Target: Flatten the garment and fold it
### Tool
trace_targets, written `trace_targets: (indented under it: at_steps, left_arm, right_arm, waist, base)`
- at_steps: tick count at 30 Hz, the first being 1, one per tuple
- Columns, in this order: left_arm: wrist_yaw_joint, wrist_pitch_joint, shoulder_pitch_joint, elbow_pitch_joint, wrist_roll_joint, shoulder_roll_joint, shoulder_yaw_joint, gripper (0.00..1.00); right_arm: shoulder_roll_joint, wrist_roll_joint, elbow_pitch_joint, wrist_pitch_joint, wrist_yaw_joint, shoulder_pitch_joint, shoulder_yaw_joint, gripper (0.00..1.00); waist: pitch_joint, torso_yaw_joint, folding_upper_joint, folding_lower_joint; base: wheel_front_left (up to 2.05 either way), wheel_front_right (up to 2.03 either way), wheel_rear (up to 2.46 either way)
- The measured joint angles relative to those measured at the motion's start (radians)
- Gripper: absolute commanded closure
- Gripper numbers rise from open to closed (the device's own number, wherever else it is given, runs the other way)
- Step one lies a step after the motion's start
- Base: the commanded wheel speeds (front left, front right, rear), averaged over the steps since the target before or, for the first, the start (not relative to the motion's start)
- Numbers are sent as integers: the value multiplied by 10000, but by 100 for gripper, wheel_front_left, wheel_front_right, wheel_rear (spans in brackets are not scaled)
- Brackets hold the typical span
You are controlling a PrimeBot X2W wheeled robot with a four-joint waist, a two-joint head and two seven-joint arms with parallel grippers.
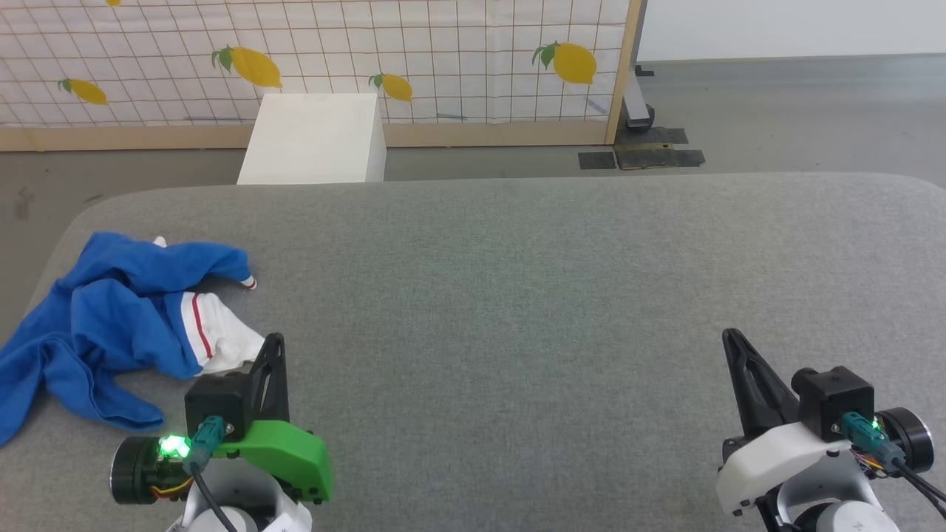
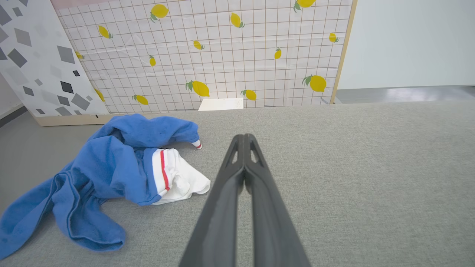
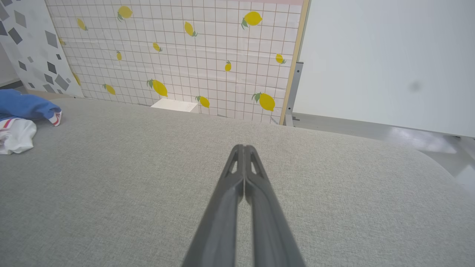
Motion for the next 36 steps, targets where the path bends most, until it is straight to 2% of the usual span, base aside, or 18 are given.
trace_targets:
  at_steps: [20, 21, 36]
  left_arm:
    - [0, 0, 0, 0, 0, 0, 4, 100]
    - [-2, 0, -2, 2, -10, 2, -2, 0]
    - [-2, -138, -3, 115, -150, 2, -117, 0]
  right_arm:
    - [0, 0, 0, 0, 0, 0, 2, 100]
    - [0, 2, 2, 0, 2, 3, 0, 0]
    - [-4, 242, 142, -113, 2, 43, -10, 0]
  waist:
    - [0, 0, 0, 0]
    - [0, 0, 0, 0]
    - [-3, 29, 0, 0]
  base:
    - [0, 0, 0]
    - [0, 0, 0]
    - [0, 0, 0]
